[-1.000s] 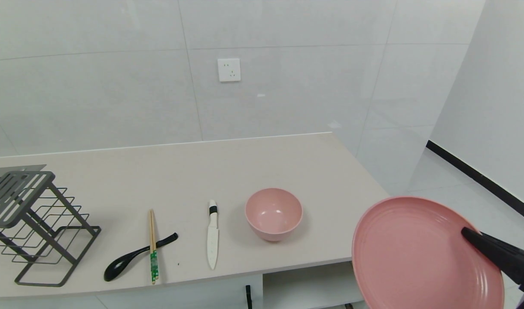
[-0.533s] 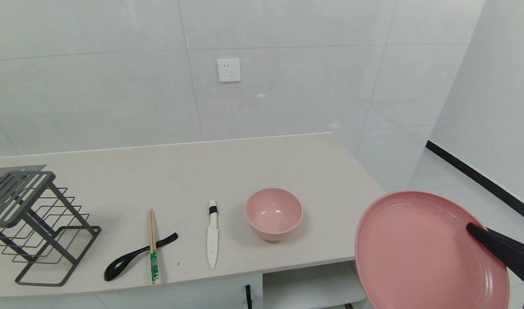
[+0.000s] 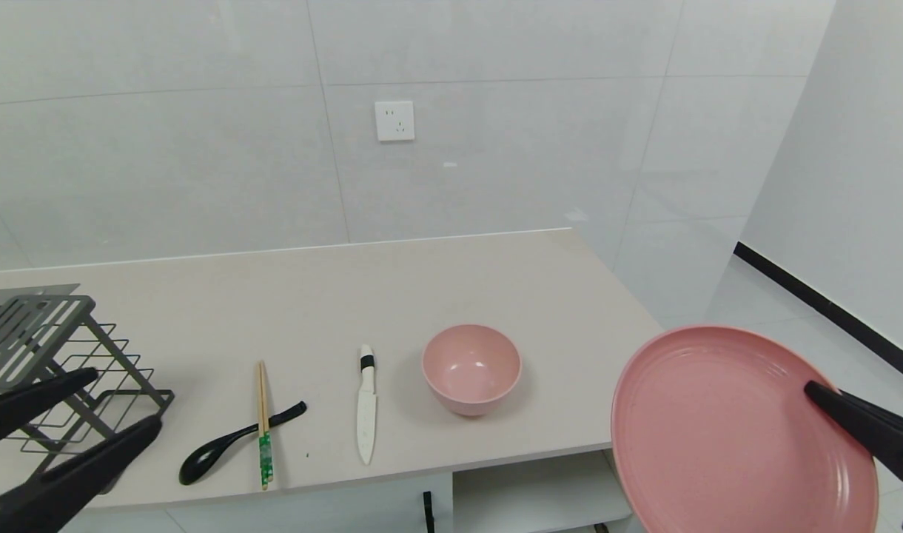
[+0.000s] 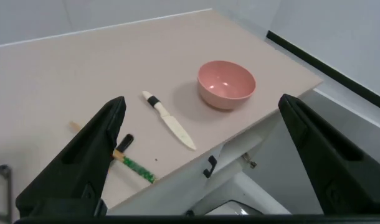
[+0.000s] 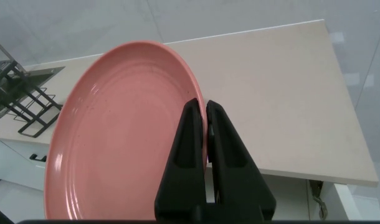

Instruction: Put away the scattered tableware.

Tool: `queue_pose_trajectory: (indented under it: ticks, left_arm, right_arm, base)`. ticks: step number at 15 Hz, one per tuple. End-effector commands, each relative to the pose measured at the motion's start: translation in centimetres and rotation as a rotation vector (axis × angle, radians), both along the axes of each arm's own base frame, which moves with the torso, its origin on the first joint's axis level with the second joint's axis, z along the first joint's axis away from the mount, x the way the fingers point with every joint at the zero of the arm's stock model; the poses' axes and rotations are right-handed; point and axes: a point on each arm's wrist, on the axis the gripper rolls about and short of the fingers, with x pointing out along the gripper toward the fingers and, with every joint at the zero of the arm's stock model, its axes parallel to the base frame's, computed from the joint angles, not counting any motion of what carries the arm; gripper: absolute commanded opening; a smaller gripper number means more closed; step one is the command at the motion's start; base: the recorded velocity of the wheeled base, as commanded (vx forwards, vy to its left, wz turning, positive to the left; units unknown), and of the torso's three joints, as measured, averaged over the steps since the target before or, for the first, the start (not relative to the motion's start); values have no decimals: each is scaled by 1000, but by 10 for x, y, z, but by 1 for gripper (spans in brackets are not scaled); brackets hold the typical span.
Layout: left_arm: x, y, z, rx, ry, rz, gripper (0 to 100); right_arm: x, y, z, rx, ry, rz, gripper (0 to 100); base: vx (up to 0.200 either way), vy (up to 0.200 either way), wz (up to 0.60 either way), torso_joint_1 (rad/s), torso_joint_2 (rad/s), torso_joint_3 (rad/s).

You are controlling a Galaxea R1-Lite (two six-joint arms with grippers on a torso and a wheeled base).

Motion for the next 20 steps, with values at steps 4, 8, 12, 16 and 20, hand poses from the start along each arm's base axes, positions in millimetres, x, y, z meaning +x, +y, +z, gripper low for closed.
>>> queue_pose_trajectory:
  ticks: [4, 8, 12, 16, 20]
  left_arm:
    - [94, -32, -30, 25, 207, -126, 100]
    - [108, -59, -40, 24, 292, -231, 100]
    - [121, -83, -54, 12, 401, -225, 100]
    - [134, -96, -66, 33, 445, -238, 100]
    - [149, -103, -76, 31, 431, -218, 100]
  right_arm:
    - [0, 0, 0, -1, 3, 1, 0]
    - [1, 0, 0, -2, 4, 1, 0]
    - [1, 0, 0, -2, 4, 1, 0]
    - [1, 1, -1, -3, 7, 4, 0]
    - [1, 1, -2, -3, 13, 22, 0]
  base:
    - [0, 0, 0, 0, 0, 0]
    - [0, 0, 0, 0, 0, 0]
    - [0, 0, 0, 0, 0, 0]
    - [0, 0, 0, 0, 0, 0]
    - [0, 0, 0, 0, 0, 0]
